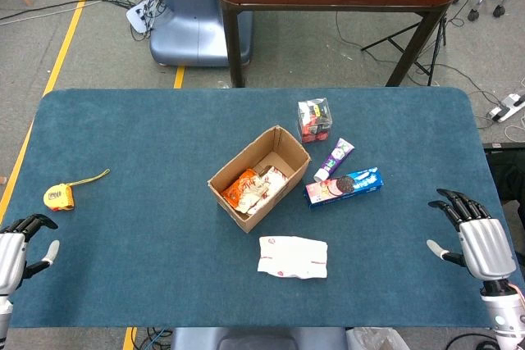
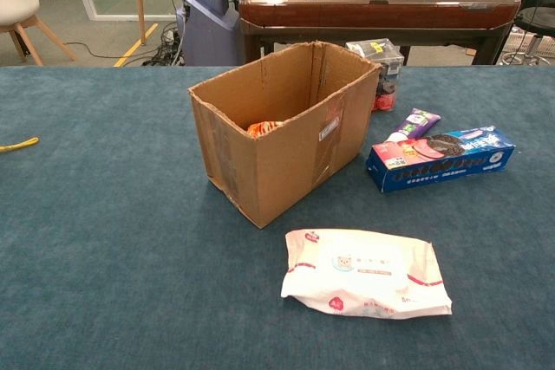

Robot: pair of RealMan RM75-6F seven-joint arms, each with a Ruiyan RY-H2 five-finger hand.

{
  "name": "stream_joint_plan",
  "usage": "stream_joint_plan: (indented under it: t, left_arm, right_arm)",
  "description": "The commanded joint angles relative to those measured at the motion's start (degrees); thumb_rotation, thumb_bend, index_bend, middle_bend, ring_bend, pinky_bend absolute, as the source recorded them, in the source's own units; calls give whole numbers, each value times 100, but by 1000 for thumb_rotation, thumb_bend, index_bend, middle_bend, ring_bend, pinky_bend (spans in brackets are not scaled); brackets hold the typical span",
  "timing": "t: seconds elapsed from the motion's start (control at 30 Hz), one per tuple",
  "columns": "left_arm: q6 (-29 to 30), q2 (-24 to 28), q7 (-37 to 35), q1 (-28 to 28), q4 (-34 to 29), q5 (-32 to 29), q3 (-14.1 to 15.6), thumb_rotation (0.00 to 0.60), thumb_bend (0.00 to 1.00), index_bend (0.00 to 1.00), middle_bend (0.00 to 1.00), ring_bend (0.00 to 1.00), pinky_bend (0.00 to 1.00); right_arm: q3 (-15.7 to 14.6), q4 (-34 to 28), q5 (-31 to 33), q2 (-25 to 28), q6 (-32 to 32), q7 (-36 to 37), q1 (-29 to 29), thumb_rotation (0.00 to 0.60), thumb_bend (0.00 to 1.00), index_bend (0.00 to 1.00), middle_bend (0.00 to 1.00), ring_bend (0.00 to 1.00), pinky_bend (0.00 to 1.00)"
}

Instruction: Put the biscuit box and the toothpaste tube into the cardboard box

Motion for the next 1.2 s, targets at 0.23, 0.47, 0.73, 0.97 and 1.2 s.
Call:
stream_joint_plan:
  t: [0.23,0.47,0.73,0.97,1.2]
  left_arm:
    - [-96,-18,-82,10,128,-57,41,600,333,442,412,411,525]
    - [-194,32,-171,24,122,-197,27,600,333,440,412,412,525]
    - [-177,97,-230,39,65,-166,32,600,333,440,412,411,525]
    - [-209,143,-338,37,57,-230,-3,600,333,440,412,412,525]
    - [-238,179,-396,41,59,-269,-15,600,333,440,412,411,525]
  right_arm:
    - [15,-167,1,103,-127,74,93,600,0,346,238,246,297]
    - [261,-237,109,37,-320,-260,362,600,0,360,289,255,298]
    - [529,-652,754,143,-1625,-1411,1104,600,0,360,240,198,261]
    - [794,-251,1436,-268,-2418,-1872,1693,600,0,360,227,192,249]
    - [891,394,1931,-743,-2996,-1974,2135,600,0,360,227,192,249]
